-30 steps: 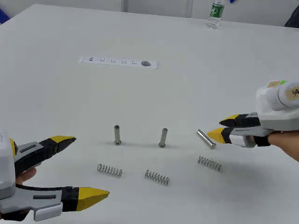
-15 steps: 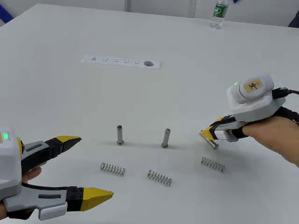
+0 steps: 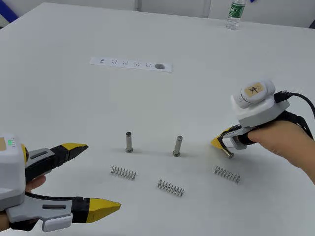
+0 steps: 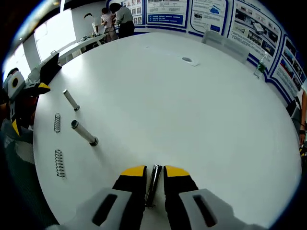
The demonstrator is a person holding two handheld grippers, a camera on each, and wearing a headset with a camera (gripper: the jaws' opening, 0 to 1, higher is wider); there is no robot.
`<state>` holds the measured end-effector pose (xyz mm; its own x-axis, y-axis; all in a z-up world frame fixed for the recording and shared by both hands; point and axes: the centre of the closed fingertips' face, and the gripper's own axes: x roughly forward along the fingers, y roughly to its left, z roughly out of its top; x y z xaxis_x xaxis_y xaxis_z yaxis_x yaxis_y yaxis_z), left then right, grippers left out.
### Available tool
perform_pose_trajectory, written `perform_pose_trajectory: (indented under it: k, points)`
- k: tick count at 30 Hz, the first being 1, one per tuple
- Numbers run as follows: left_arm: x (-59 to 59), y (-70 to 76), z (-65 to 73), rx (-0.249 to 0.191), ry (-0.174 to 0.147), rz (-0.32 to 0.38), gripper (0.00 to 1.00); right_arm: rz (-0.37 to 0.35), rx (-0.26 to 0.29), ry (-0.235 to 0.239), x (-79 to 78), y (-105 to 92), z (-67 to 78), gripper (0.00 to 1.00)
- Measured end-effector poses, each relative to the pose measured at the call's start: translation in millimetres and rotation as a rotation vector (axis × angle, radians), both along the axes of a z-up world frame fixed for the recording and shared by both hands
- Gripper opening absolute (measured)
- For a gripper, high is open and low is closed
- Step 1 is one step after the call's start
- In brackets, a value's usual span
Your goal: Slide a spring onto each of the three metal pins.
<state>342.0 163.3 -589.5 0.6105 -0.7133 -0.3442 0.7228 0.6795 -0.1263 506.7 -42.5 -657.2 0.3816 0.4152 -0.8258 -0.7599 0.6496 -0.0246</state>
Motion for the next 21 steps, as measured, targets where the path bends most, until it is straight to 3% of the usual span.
perform_pose_trajectory:
  k: [7, 16, 21]
  points:
    - [1.3, 0.6, -0.1, 0.0, 0.001, 0.0, 0.91, 0.001, -0.03, 0.031, -2.1, -2.7, -6.3, 0.14]
    - [1.5, 0.6, 0.0, 0.002, 0.002, -0.001, 0.91, 0.014, -0.04, 0.039, -3.1, -0.1, -6.0, 0.09]
    - [1.6, 0.2, 1.3, 0.002, -0.003, -0.002, 0.91, -0.053, 0.024, 0.061, -1.0, -2.8, -5.9, 0.09]
